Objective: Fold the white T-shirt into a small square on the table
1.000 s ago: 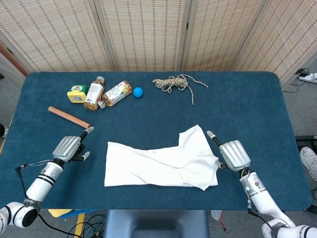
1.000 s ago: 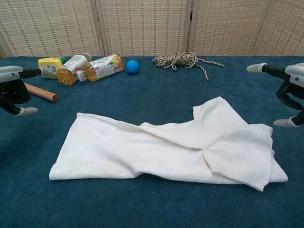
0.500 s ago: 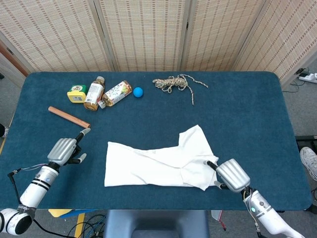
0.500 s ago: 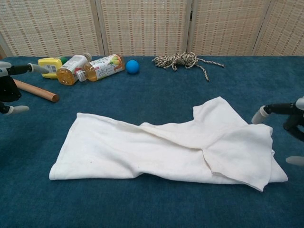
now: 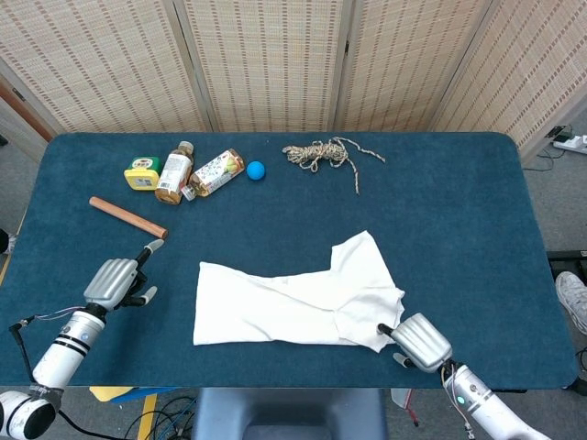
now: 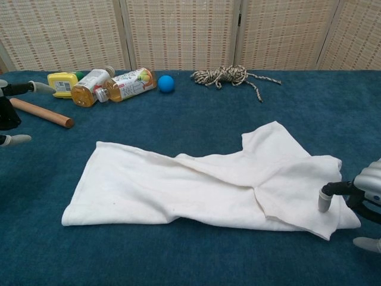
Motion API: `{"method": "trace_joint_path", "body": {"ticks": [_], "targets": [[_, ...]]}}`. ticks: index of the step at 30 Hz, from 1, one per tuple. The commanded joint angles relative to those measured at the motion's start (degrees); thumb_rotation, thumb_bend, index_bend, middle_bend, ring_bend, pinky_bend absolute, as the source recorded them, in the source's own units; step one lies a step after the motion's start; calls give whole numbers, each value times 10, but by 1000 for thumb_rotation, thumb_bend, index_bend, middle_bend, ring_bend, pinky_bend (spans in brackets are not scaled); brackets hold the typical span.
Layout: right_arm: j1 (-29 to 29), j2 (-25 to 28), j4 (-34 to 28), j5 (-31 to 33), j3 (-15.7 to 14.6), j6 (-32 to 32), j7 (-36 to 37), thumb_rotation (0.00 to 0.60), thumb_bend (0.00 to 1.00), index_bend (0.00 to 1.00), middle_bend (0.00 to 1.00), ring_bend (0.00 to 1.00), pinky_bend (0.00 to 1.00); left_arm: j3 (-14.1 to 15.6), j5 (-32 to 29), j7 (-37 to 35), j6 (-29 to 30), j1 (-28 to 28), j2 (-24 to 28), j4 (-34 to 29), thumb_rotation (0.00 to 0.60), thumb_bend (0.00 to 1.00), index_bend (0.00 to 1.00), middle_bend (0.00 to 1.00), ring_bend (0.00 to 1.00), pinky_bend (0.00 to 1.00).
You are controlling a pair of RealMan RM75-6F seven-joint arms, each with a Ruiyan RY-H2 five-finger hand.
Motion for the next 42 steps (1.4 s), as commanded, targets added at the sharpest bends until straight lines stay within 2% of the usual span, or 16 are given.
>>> {"method": "trace_joint_path", "body": {"ticks": [1, 9, 18, 23, 32, 39, 42], "targets": [[4, -27, 25, -6, 8, 2, 4, 600, 247, 387, 844, 966, 1000, 0, 0, -2, 0, 1, 0, 1, 600, 396, 0, 974, 925, 1000], [7, -71, 75, -18, 20, 23, 10, 600, 298, 435, 860, 971, 1000, 1, 3, -10, 2, 6, 4, 3, 600, 396, 0, 974, 925, 1000], [9, -87, 100, -20, 23, 36, 25, 600, 352, 516, 871, 974, 1000, 1, 7, -14, 2, 7, 4, 4, 600, 396, 0, 974, 924, 1000], [10, -85, 99, -23, 22, 45, 37, 600, 404, 595, 879, 979, 1000, 1, 9, -14, 1, 8, 7, 1, 600, 396, 0, 974, 925, 1000], [13, -72, 75, -20, 30, 58, 46, 600, 465, 639, 889, 983, 1000, -1, 9, -12, -1, 7, 10, -3, 600, 396, 0, 974, 924, 1000], [12, -57, 56, -16, 25, 52, 43, 600, 523, 643, 895, 989, 1000, -1, 9, -11, -3, 6, 12, -5, 600, 396, 0, 974, 925, 1000], [12, -60, 58, -8, 33, 54, 46, 600, 533, 642, 895, 989, 1000, -2, 8, -11, -5, 5, 11, -4, 600, 396, 0, 974, 925, 1000]]}}
